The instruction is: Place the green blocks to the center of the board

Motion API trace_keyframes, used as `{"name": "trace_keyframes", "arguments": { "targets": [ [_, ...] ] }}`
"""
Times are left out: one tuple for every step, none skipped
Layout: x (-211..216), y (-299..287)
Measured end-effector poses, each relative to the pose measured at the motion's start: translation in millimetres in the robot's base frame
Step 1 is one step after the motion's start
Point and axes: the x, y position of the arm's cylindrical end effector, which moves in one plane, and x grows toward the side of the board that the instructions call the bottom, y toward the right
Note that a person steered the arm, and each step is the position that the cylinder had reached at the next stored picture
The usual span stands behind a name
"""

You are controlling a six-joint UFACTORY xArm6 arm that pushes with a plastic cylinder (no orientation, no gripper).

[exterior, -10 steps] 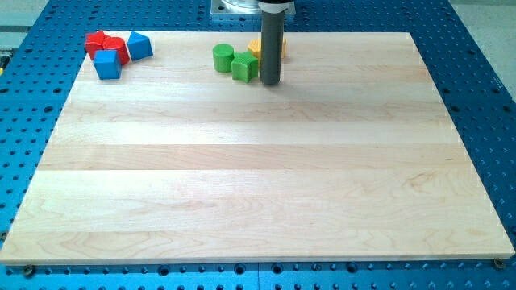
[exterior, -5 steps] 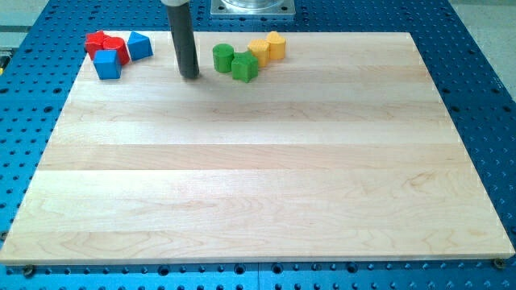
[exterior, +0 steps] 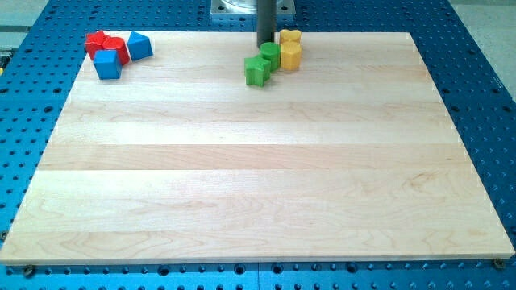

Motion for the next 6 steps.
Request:
{"name": "trace_keyframes", "arguments": {
  "targets": [
    [7.6, 4.1],
    [50.1, 4.1],
    [92.8, 0.4],
    [90.7, -30.6],
    [67.8, -50.6],
    [63.6, -61.7]
  ]
}}
